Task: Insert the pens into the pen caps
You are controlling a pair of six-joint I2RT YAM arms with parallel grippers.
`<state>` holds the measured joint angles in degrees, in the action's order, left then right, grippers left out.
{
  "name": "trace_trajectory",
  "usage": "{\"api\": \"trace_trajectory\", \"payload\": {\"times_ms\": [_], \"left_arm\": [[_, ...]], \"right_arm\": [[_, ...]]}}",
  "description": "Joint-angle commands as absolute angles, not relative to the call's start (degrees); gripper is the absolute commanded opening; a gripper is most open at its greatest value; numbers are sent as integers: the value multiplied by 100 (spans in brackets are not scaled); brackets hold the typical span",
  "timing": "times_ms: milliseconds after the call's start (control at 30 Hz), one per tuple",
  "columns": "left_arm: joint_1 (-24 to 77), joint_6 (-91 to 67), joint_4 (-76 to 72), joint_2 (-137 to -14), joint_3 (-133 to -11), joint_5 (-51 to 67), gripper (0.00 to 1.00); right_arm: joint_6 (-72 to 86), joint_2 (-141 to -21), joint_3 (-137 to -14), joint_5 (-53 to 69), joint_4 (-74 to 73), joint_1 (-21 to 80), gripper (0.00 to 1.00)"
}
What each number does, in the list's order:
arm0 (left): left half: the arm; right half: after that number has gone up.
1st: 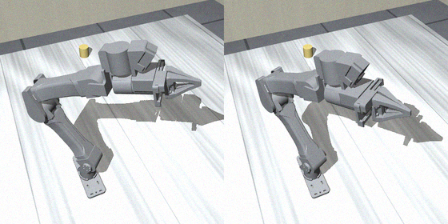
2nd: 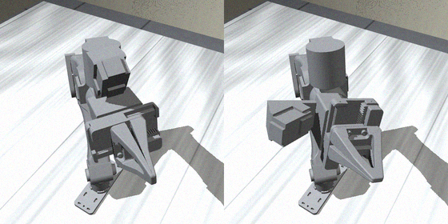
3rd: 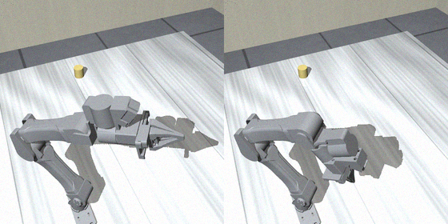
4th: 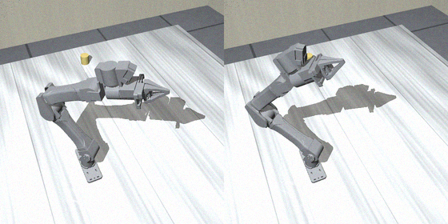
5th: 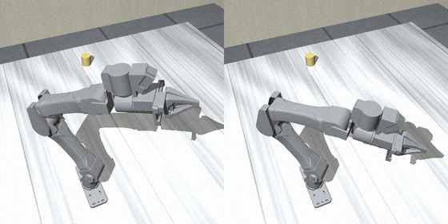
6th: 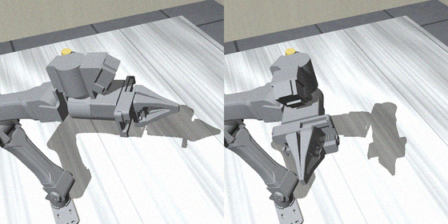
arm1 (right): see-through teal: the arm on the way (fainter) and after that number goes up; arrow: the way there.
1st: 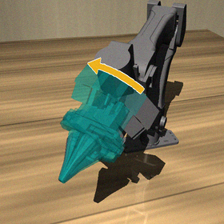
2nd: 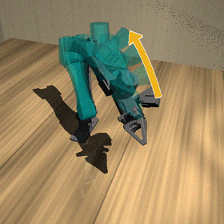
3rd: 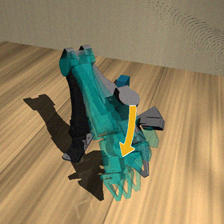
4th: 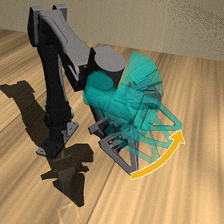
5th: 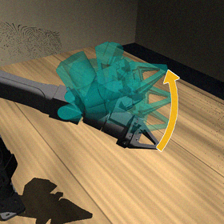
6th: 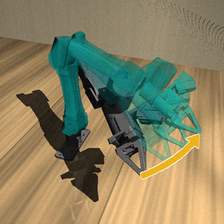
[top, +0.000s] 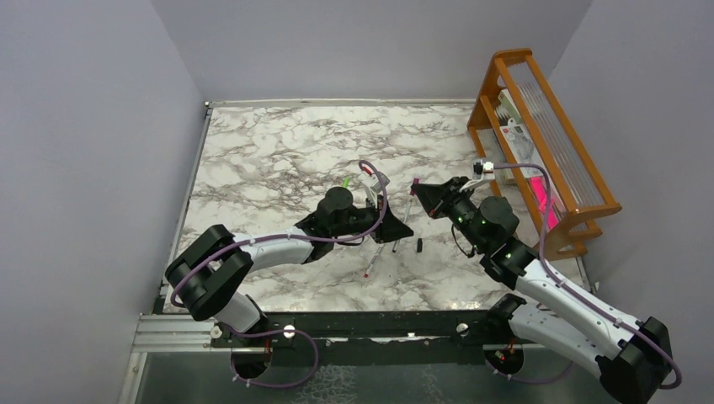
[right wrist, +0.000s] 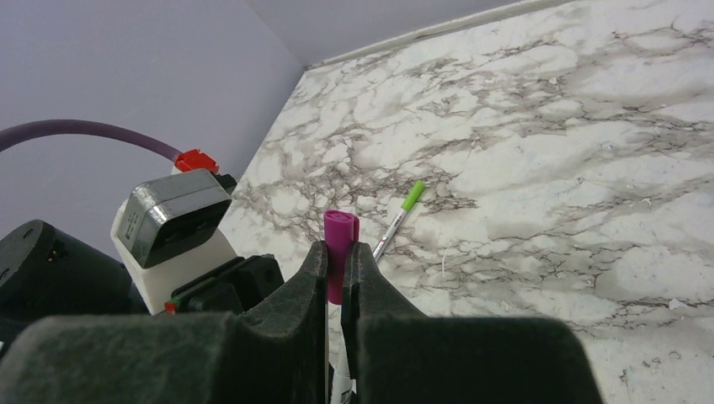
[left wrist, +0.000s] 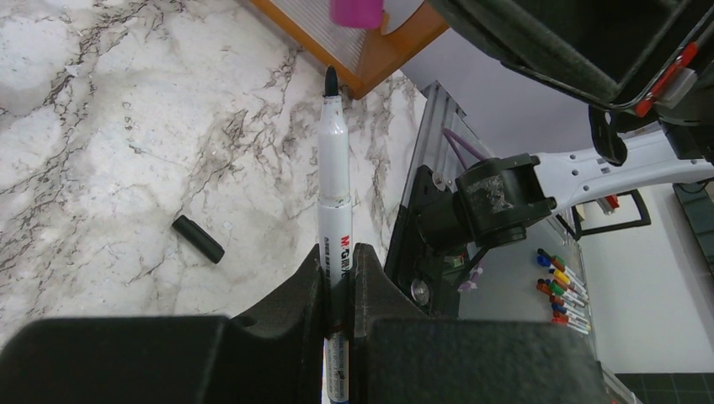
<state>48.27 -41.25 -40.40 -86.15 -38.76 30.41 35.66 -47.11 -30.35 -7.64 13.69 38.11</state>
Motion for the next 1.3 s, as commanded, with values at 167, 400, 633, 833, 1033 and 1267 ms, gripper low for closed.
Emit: {"api": "trace_trajectory", "payload": {"times_ms": [167, 400, 633, 833, 1033, 1267], "left_arm": [[4867, -4105, -4245, -8545, -4034, 3129, 0], [4869, -4083, -4245, -8535, -4052, 3090, 0], [4869, -4070, -4245, -8586, -4091, 3085, 0], [4869, -4053, -4245, -8562, -4099, 3081, 0], [4869, -4026, -4230, -8601, -4102, 2992, 0], [4869, -4057, -4232, -8650, -4175, 2897, 0]], "right_arm": [[3507, -4781, -2914, -614, 1538, 3838, 1], [3530, -4692, -2908, -640, 1448, 3832, 1], [3563, -4667, -2836, -560, 1415, 3839, 1], [3586, -4591, -2752, -579, 1383, 3841, 1], [3650, -4560, -2751, -502, 1372, 3841, 1], [3764, -4553, -2663, -351, 1351, 3840, 1]]}}
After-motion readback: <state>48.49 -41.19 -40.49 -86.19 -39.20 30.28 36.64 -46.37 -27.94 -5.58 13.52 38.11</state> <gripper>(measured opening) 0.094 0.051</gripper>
